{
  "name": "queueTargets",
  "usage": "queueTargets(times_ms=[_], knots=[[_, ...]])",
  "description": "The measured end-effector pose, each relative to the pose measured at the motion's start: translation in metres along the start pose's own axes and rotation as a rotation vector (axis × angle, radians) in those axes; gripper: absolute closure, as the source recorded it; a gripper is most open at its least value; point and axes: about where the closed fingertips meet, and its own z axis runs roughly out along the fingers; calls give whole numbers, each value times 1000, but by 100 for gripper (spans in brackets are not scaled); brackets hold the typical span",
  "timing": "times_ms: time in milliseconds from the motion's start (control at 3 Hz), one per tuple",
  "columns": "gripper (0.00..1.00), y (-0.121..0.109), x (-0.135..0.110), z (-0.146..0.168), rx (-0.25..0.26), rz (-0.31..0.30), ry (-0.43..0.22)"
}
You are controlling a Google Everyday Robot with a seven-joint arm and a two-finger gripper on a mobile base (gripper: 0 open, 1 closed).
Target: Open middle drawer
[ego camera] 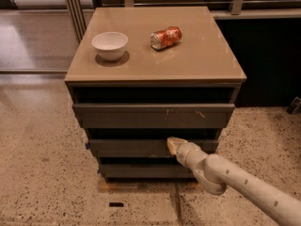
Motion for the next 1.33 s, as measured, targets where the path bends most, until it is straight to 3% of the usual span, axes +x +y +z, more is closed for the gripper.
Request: queueTargets(times_ms=[667,1333], knots=[[100,-38,-3,16,103,23,-14],[100,-43,13,47,108,102,36]])
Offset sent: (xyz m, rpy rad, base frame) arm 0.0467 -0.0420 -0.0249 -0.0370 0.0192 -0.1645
